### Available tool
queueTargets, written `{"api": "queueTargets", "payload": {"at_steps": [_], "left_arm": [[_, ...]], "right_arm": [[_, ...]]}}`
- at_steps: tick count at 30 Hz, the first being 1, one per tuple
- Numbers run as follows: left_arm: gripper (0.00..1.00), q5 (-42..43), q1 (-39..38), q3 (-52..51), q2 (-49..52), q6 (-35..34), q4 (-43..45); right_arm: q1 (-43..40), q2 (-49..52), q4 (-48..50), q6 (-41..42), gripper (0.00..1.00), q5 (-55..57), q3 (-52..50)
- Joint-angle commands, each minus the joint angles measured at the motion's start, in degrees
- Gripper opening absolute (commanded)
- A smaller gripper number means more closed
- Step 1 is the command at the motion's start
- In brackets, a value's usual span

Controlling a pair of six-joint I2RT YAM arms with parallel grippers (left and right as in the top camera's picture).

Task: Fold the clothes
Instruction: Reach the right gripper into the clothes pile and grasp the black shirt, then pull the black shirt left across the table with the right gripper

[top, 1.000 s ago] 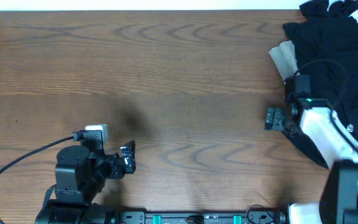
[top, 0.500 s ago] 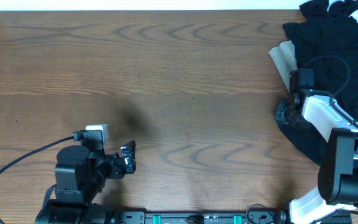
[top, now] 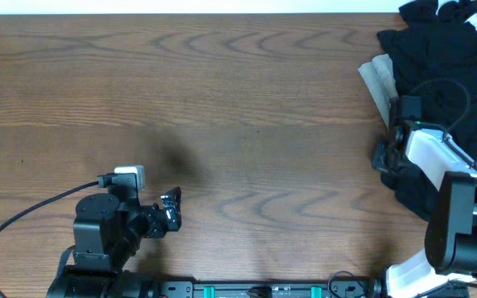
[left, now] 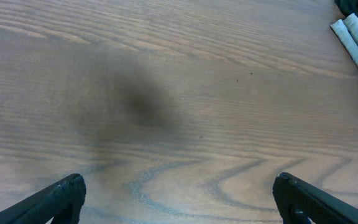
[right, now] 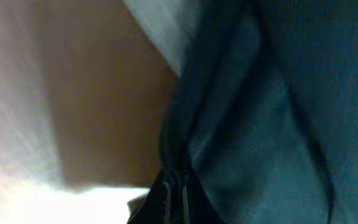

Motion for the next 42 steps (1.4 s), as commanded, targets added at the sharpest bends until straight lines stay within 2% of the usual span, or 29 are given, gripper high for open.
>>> {"api": "queueTargets", "payload": {"at_steps": [1,10,17,25,34,36,37,39,40,41,42], "left_arm": [[0.98,0.3,0.3,1.1,0.2,-0.8,-0.2],[0.98,0.3,0.3,1.1,0.2,-0.7,-0.2],[0.98,0.3,0.3,1.1,0.2,-0.7,-0.2],[0.98,0.3,0.3,1.0,0.2,-0.7,-0.2],[0.98,0.3,0.3,1.0,0.2,-0.7,-0.2],[0.98,0.3,0.3,1.0,0.2,-0.7,-0.2],[0.98,0.3,0.3,1.0,0.2,-0.7,-0.2],[0.98,0.3,0.3,1.0,0.2,-0.7,-0.2],[0.98,0.3,0.3,1.0,0.2,-0.8,-0.2],[0.98,0.3,0.3,1.0,0.2,-0.8,-0.2],[0.98,0.3,0.3,1.0,0.2,-0.8,-0.2]], "right_arm": [[-0.6,-5.3,-2.4,-0.5,0.01,-3.1,-0.5],[3.8,-28.5,-7.2,-8.8,0.01,-21.2,11.6],[18.3,-37.7,-7.3,-9.9,0.01,-25.5,14.6],[36.3,-33.4,-2.6,-8.8,0.01,-25.4,14.5],[45.4,-19.5,17.4,-7.4,0.01,-25.2,14.5],[46.2,-16.6,22.2,-6.4,0.1,-25.2,14.5],[46.4,-15.3,24.3,-6.3,0.2,-25.2,14.5],[46.6,-12.8,28.7,-6.3,0.21,-24.9,14.5],[46.4,-12.4,29.7,-6.3,0.26,-24.0,14.5],[46.1,-12.3,30.2,-6.2,0.39,-22.4,14.5],[45.6,-12.5,30.3,-5.7,0.57,-20.0,14.6]]}}
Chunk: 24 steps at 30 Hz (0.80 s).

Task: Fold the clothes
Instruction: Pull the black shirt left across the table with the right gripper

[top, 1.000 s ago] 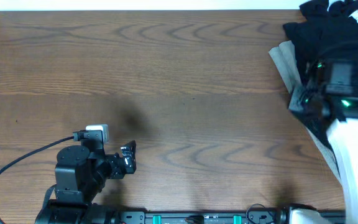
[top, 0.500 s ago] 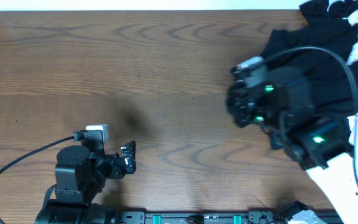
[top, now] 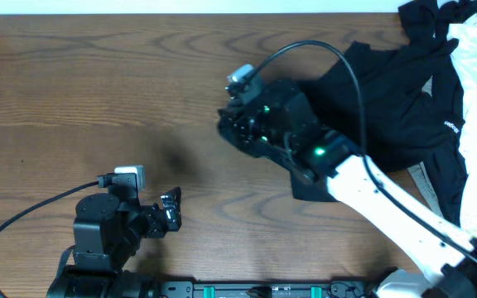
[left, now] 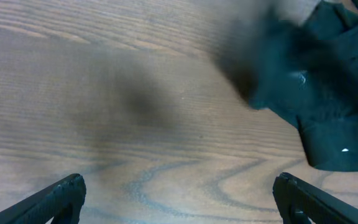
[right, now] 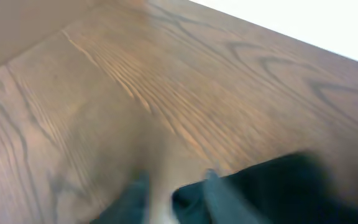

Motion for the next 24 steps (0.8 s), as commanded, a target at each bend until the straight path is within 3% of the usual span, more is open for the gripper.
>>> {"api": "queueTargets", "payload": {"at_steps": [1,3,7,15,24], "left_arm": [[0.98,0.3,0.3,1.0,0.1,-0.8,-0.2],[0.98,0.3,0.3,1.0,0.2,-0.8,-0.1],[0.98,0.3,0.3,1.0,0.4,-3.4,2.3],[0.98,6.4,-2.2,1.0,13.8,-11.5,15.3],[0.98,6.3,-11.1,1.0,43.0,-24.7,31.8]], "right_arm": [[-1.2,-0.9,0.4,1.7,0.71,6.5,0.4],[-2.9,-2.7,-1.1,2.2,0.86,9.9,0.4],[-7.3,-8.6,-10.8,2.3,0.98,13.0,0.5],[-19.3,-19.9,-39.2,5.6,0.99,15.4,0.4],[-31.3,-26.0,-51.1,5.6,0.99,15.3,0.4]]}}
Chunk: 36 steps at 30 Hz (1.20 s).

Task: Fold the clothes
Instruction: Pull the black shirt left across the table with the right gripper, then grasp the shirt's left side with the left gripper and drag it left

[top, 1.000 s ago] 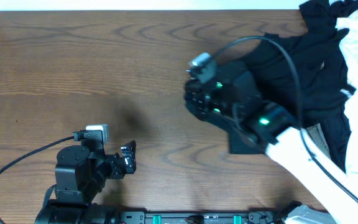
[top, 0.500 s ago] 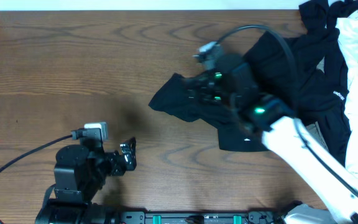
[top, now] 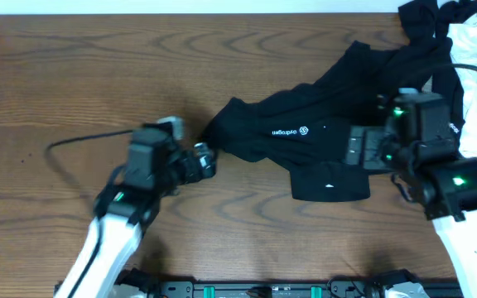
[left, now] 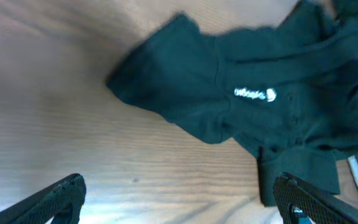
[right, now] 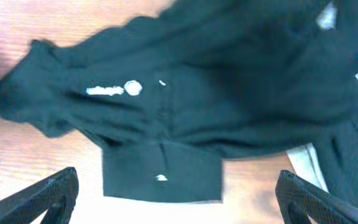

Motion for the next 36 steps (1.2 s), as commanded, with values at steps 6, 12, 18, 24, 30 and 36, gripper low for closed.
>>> {"api": "queueTargets", "payload": {"at_steps": [6,12,18,24,30,36], "left_arm": [[0.98,3.0,-6.0,0.7,23.2,-16.2,18.4],[0.98,3.0,-7.8,0.7,33.7,-21.7,30.5],[0.97,-2.2,-7.8,0.8,38.4,-23.9,36.4],[0.37,-3.4,-7.7,0.8,38.9,-23.2,41.6],[0.06,-5.4,-7.7,0.8,38.8,-21.4,41.8],[0.06,-4.8,-6.6,0.8,32.0,-10.0,37.9]], "right_arm": [[-4.8,-1.7,-3.3,0.9,0.99,0.8,0.3],[-4.7,-1.7,-3.9,0.8,0.99,0.8,0.3],[-4.7,-1.7,-4.8,0.7,0.99,0.8,0.3],[-4.7,-1.7,-5.6,0.7,0.99,0.8,0.3],[-4.7,-1.7,-5.9,0.7,0.99,0.8,0.3],[-4.7,-1.7,-6.1,0.7,0.99,0.8,0.3]]}}
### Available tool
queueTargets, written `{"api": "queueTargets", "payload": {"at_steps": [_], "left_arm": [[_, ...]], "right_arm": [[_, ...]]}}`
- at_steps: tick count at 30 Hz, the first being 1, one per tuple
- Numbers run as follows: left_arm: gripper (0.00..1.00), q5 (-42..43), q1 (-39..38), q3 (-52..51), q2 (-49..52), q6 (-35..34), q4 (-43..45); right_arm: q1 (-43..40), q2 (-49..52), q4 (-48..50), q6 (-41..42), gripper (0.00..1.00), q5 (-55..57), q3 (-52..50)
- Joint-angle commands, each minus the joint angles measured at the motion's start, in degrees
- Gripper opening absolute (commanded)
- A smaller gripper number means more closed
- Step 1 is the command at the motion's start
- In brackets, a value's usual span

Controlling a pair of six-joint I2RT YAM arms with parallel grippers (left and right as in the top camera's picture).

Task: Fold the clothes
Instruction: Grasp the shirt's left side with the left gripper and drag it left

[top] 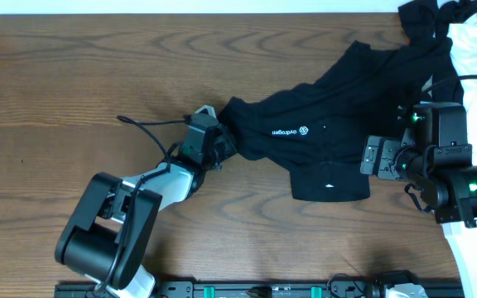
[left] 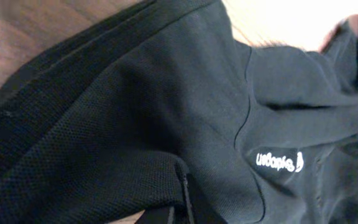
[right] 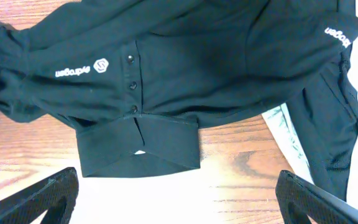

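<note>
A black polo shirt (top: 330, 116) lies crumpled from the table's middle to the far right corner, its white logo (top: 288, 131) and collar (right: 138, 146) facing up. My left gripper (top: 220, 146) sits at the shirt's left end. In the left wrist view its jaws (left: 180, 211) are shut on a fold of the black fabric (left: 135, 124). My right gripper (right: 179, 194) hangs open above bare table just in front of the collar, to the shirt's right side (top: 381, 157), with nothing between its fingers.
A white garment lies at the far right edge, partly under more black cloth (top: 425, 16). A pale strip of fabric (right: 283, 130) shows beside the shirt's hem. Bare wood (top: 73, 83) covers the left half of the table.
My left gripper was open just left of the shirt's end; now it is at that end and shut on the fabric. The right gripper stays open over the collar side, hardly shifted.
First the left arm rested open at the front left while the right gripper was shut in the dark pile at the right edge. Then the right arm reached mid-table with the shirt. Later the shirt lay spread, both grippers open. Now the left holds its end.
</note>
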Motion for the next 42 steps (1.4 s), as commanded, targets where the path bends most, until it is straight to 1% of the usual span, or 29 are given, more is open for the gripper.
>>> {"api": "queueTargets", "payload": {"at_steps": [1,5,8,10,13,14,15,16,17,19,23,26,29,31,33,34,36,38,42], "left_arm": [[0.06,-1.0,1.9,-0.4,-7.8,8.9,-3.5],[0.06,-1.0,8.5,-0.3,-19.1,9.5,-11.3],[0.06,-1.0,16.3,-0.3,-27.8,12.5,-15.5],[0.06,-1.0,21.8,-0.3,-32.2,14.3,-16.5],[0.06,-0.9,29.3,-0.3,-35.4,14.6,-16.7],[0.24,-0.9,31.5,-0.3,-35.6,14.7,-16.6],[0.54,-0.9,33.5,-0.2,-35.5,14.6,-16.7],[0.78,-0.9,34.9,-0.2,-35.1,14.7,-16.7],[0.98,-0.9,36.1,-0.2,-34.7,14.7,-17.0],[0.98,0.8,38.1,-0.2,-33.6,14.7,-18.4],[0.98,13.2,38.8,-0.2,-31.8,14.6,-23.5],[0.98,22.1,36.3,-0.2,-31.7,14.6,-31.0],[0.98,26.0,32.0,-0.2,-31.7,14.5,-39.8],[0.98,26.0,27.9,-0.2,-31.7,14.1,-46.8],[0.98,23.5,23.4,-0.5,-31.7,13.8,-53.1],[0.98,21.1,21.6,-0.6,-31.7,13.0,-55.6],[0.98,15.0,18.0,-1.2,-31.7,9.0,-58.9],[0.98,12.8,15.2,-2.1,-31.7,6.6,-57.8],[0.98,13.8,10.5,-3.1,-31.7,6.4,-48.4]], "right_arm": [[-0.5,-0.3,0.0,0.5,0.99,0.7,0.3],[-0.5,-0.3,0.0,0.5,0.99,0.6,0.3],[-0.5,-0.3,0.0,0.5,0.99,0.6,0.3],[-0.5,-0.3,0.0,0.5,0.99,0.6,0.3],[-0.5,-0.3,0.0,0.5,0.99,0.6,0.3],[-0.5,-0.3,0.0,0.5,0.99,0.6,0.3],[-0.5,-0.3,0.0,0.5,0.99,0.6,0.3],[-0.5,-0.3,0.0,0.5,0.99,0.6,0.3],[-0.5,-0.3,0.0,0.5,0.99,0.6,0.3],[-0.5,-0.3,-0.3,0.5,0.99,0.6,0.3],[-0.5,-0.3,-0.6,0.5,0.99,0.6,0.3],[-0.5,-0.3,0.0,0.5,0.99,0.6,0.3],[-0.5,-0.2,0.5,0.5,0.99,0.6,0.3],[-0.5,-0.2,0.6,0.5,0.99,0.6,0.3],[-0.5,-0.2,0.9,0.5,0.99,0.6,0.3],[-0.5,-0.2,0.9,0.5,0.99,0.6,0.3],[-0.5,-0.1,0.9,0.5,0.99,0.6,0.3],[-0.5,0.1,0.9,0.5,0.99,0.6,0.3],[-0.5,0.1,0.9,0.5,0.99,0.6,0.3]]}}
